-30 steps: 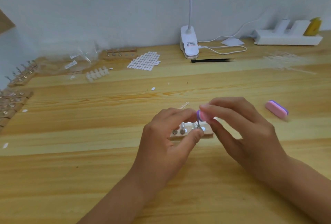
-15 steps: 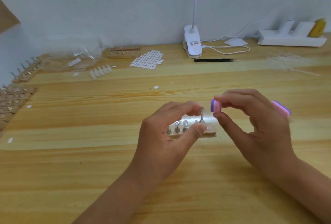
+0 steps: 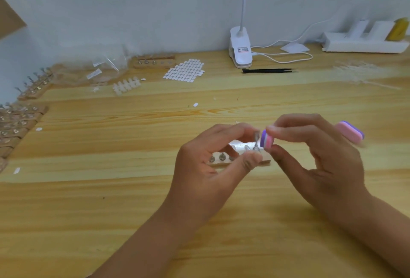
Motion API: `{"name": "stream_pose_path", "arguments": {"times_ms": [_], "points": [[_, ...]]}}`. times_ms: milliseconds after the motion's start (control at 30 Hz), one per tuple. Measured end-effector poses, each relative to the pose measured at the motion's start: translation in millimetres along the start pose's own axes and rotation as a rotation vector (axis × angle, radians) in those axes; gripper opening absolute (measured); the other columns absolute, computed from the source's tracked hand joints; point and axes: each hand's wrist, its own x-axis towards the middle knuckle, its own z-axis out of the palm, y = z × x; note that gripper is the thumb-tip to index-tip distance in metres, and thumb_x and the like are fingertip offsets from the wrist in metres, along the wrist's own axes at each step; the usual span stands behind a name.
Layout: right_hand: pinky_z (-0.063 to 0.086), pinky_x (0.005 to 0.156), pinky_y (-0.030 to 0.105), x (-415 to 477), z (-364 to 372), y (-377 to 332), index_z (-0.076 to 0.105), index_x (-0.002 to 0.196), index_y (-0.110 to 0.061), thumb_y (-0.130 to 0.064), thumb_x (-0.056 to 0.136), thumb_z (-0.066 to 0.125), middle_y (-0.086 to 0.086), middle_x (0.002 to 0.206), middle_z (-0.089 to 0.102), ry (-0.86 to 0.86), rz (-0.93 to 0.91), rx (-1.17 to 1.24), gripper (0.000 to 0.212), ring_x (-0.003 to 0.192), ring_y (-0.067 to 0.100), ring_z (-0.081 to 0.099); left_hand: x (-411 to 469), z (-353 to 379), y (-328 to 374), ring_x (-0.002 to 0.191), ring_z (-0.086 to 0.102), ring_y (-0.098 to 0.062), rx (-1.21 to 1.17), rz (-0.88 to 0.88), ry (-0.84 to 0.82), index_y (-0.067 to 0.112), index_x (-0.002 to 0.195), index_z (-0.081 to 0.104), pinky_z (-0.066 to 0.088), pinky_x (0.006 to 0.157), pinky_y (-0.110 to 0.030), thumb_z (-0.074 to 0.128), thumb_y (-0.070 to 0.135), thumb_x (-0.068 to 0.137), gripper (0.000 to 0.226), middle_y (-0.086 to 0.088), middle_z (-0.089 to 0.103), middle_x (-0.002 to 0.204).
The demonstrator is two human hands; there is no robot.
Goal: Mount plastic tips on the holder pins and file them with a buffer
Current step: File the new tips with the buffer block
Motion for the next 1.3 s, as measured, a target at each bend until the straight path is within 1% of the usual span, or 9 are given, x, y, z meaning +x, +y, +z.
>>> {"name": "stream_pose_path", "arguments": {"times_ms": [133,300,433,600,733,1000,1100,1200,1300], "points": [[0.050,0.089,0.018,4.1,-3.2,9.9,0.063,0.111,-0.016,-0.001,0.090,0.073,-0.004,0.106,0.063,-0.007,0.160,0.064,0.028,0.099,0.008,0.065,0.5,-1.9,-0.8,0.092,0.068,-0.013,-0.198,-0.106,-0.031,0.024,0.106,0.073,0.053,0.080,-0.028,0.069,0.025,0.085,0.021,0.006,0.072,0.099],[0.050,0.093,0.021,3.3,-3.8,4.3,0.058,0.118,-0.023,-0.009,0.094,0.067,-0.016,0.113,0.060,0.020,0.076,0.066,0.028,0.103,0.011,0.064,0.6,-0.6,-6.9,0.084,0.064,-0.015,-0.330,-0.197,-0.043,0.016,0.111,0.070,0.051,0.068,-0.027,0.060,0.017,0.092,0.021,0.000,0.071,0.102],[0.052,0.092,0.022,4.1,-5.1,5.5,0.059,0.116,-0.019,-0.004,0.091,0.067,-0.009,0.111,0.061,0.030,0.112,0.057,0.030,0.102,0.010,0.065,-1.2,3.7,-10.0,0.069,0.059,-0.012,-0.298,-0.200,-0.062,0.010,0.111,0.070,0.049,0.057,-0.025,0.049,0.005,0.095,0.027,0.002,0.070,0.092],[0.049,0.093,0.021,3.3,-4.6,2.1,0.058,0.118,-0.019,-0.007,0.093,0.067,-0.014,0.112,0.061,0.019,0.062,0.046,0.029,0.103,0.009,0.064,-4.3,7.4,-13.0,0.065,0.057,-0.012,-0.213,-0.249,-0.076,0.020,0.108,0.069,0.051,0.057,-0.025,0.045,0.008,0.096,0.029,0.004,0.066,0.085],[0.047,0.091,0.017,4.6,-4.9,0.7,0.058,0.117,-0.020,-0.004,0.091,0.069,-0.016,0.100,0.059,0.019,0.054,0.028,0.033,0.102,0.007,0.064,-7.5,9.4,-9.9,0.053,0.055,-0.010,-0.179,-0.300,-0.147,0.019,0.111,0.063,0.049,0.049,-0.023,0.036,0.014,0.098,0.031,0.007,0.057,0.081],[0.042,0.091,0.011,6.4,-7.0,-5.2,0.061,0.113,-0.012,0.000,0.088,0.070,-0.011,0.104,0.061,0.013,0.005,-0.031,0.029,0.101,0.003,0.061,-7.4,5.7,-9.5,0.049,0.063,-0.020,-0.228,-0.349,-0.172,0.021,0.093,0.064,0.047,0.041,-0.028,0.048,0.025,0.099,0.017,-0.001,0.068,0.084],[0.045,0.094,0.016,4.4,-7.0,-10.2,0.063,0.113,-0.012,-0.003,0.091,0.069,-0.002,0.107,0.064,0.000,-0.093,-0.072,0.025,0.101,0.010,0.063,-6.5,3.9,-8.2,0.048,0.065,-0.020,-0.195,-0.322,-0.141,0.023,0.091,0.068,0.045,0.040,-0.025,0.056,0.027,0.098,0.015,-0.002,0.072,0.084],[0.050,0.090,0.025,1.6,-5.6,-10.2,0.068,0.113,-0.003,0.003,0.090,0.070,0.010,0.103,0.068,-0.037,-0.184,-0.123,0.024,0.096,0.019,0.065,-6.6,3.5,-4.2,0.046,0.065,-0.015,-0.134,-0.265,-0.082,0.026,0.084,0.070,0.042,0.040,-0.021,0.063,0.035,0.091,0.013,0.001,0.073,0.079],[0.053,0.084,0.031,4.1,-9.7,-0.5,0.070,0.113,0.001,0.004,0.088,0.071,0.013,0.099,0.069,-0.038,-0.159,-0.198,0.025,0.090,0.025,0.068,-6.5,3.6,-1.0,0.046,0.066,-0.017,-0.138,-0.274,-0.035,0.024,0.085,0.072,0.042,0.040,-0.020,0.063,0.033,0.085,0.012,0.003,0.074,0.076]]}}
